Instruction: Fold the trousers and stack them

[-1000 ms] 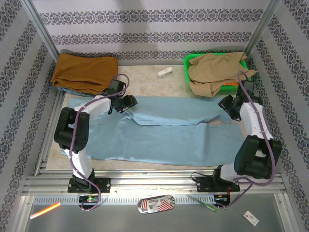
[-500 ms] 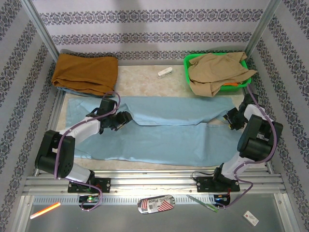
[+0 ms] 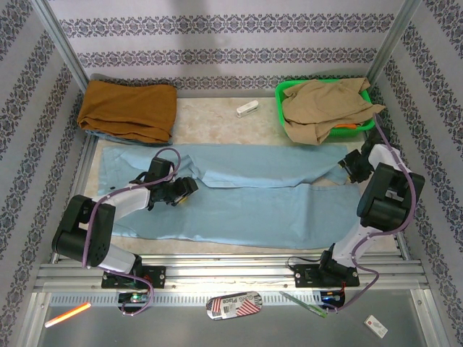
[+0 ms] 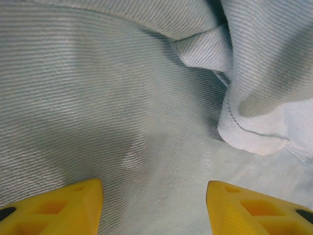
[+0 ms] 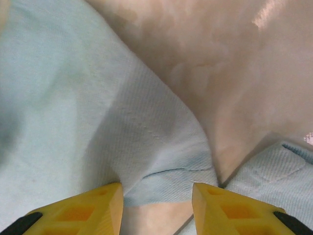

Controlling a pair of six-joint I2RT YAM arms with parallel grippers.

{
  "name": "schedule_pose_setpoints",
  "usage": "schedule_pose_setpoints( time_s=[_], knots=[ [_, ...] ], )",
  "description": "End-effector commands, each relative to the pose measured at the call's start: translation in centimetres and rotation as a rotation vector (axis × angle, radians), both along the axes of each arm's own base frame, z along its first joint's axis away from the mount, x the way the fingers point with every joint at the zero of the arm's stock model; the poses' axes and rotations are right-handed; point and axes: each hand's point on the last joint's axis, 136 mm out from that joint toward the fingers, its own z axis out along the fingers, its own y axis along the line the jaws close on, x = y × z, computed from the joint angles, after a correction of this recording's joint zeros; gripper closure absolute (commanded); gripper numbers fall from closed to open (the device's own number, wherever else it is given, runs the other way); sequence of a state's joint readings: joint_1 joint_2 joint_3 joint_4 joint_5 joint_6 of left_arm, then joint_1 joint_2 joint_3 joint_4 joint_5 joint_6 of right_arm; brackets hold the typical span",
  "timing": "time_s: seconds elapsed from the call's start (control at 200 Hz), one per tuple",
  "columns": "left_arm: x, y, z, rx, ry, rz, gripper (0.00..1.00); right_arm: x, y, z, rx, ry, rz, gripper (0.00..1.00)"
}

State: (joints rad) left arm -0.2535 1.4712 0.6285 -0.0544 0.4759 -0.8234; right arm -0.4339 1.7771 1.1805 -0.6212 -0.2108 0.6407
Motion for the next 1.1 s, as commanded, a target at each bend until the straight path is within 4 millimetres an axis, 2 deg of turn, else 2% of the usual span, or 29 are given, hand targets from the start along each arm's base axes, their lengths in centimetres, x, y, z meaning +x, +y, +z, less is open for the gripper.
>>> schedule_pose_setpoints(
  time_s=[0.0,0.1,0.395,0.445,0.525,0.635,0.889,0.984,1.034,1.094],
  knots=[
    [0.9,-0.4,0.7,-0.047,-0.030,0.001,0.43,-2.0,0.5,-1.8,-0.026,0.099,0.030,0.59],
    [0.9,-0.6,0.9,-0.059,-0.032,-0.002,0.43,-2.7,0.4,-2.5,-0.037,0.119,0.033,0.60],
    [1.1,-0.7,1.2,-0.069,-0.034,-0.002,0.43,-2.2,0.6,-4.4,0.000,0.174,0.060,0.60],
    [1.1,-0.7,1.3,-0.068,-0.036,-0.001,0.43,-2.2,0.6,-4.6,0.000,0.181,0.062,0.63],
    [1.1,-0.7,1.5,-0.070,-0.038,-0.004,0.44,-2.2,0.7,-4.6,0.004,0.180,0.069,0.82],
    [1.1,-0.7,1.6,-0.071,-0.038,-0.006,0.44,-2.2,0.7,-3.9,0.000,0.161,0.066,0.91],
    [0.9,-0.7,1.8,-0.070,-0.037,-0.011,0.44,-1.8,0.6,-0.8,-0.012,0.095,0.069,0.88],
    [0.8,-0.7,1.7,-0.079,-0.035,-0.010,0.44,-1.7,0.7,-0.3,-0.013,0.080,0.074,0.92],
    [0.8,-0.7,1.6,-0.083,-0.032,-0.007,0.44,-1.9,0.5,-0.2,-0.015,0.081,0.068,1.00],
    [0.8,-0.7,1.6,-0.086,-0.034,-0.007,0.44,-2.2,0.3,-0.1,-0.020,0.082,0.057,1.00]
  ],
)
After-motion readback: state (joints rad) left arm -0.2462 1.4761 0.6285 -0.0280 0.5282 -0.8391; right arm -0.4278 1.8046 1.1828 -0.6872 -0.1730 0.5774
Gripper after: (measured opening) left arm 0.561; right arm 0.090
